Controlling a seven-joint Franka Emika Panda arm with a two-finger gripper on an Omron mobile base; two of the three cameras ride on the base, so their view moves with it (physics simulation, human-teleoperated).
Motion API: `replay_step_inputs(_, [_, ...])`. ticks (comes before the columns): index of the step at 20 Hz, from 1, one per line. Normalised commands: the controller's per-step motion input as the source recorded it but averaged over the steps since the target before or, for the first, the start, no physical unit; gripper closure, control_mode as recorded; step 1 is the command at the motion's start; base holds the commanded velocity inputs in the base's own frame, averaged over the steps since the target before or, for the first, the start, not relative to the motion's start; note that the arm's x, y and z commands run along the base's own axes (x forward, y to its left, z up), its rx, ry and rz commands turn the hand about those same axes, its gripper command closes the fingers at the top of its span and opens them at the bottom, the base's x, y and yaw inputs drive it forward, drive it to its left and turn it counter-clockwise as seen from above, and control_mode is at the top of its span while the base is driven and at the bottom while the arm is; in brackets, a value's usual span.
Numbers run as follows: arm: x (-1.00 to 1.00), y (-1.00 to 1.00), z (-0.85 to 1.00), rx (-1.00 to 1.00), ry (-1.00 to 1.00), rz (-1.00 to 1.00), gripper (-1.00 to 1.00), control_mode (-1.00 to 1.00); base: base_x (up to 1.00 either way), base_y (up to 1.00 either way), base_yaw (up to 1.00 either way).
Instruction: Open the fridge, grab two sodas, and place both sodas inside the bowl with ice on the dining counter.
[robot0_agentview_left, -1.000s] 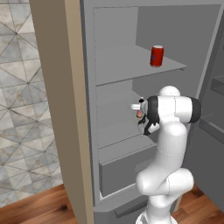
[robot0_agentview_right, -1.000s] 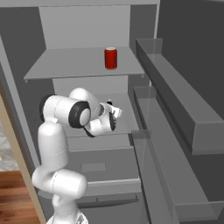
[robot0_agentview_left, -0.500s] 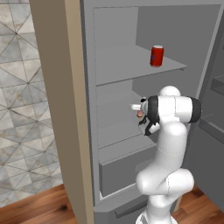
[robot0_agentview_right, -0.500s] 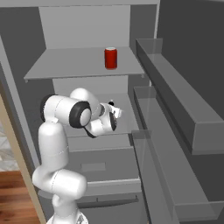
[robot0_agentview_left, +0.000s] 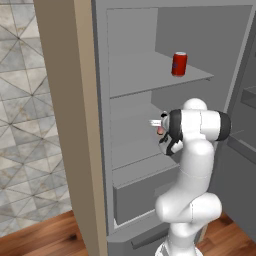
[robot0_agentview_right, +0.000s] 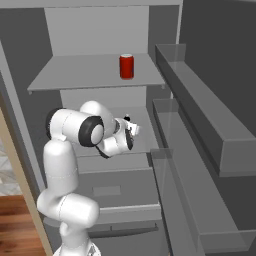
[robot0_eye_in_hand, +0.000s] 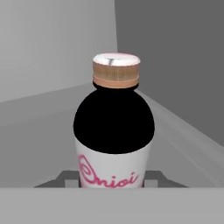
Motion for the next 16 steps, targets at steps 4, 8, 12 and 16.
replay_step_inputs(4, [-0.01, 0.0, -0.08, 0.0, 0.0, 0.0, 1.0, -1.0, 0.0, 0.0, 0.0])
replay_step_inputs(8, [-0.08, 0.01, 0.03, 0.0, 0.0, 0.0, 1.0, -1.0, 0.0, 0.0, 0.0])
replay_step_inputs(12, [-0.29, 0.08, 0.43, -0.04, 0.0, 0.0, 1.0, -1.0, 0.0, 0.0, 0.0])
replay_step_inputs(16, [-0.39, 0.0, 0.61, -0.06, 0.0, 0.0, 1.0, -1.0, 0.0, 0.0, 0.0])
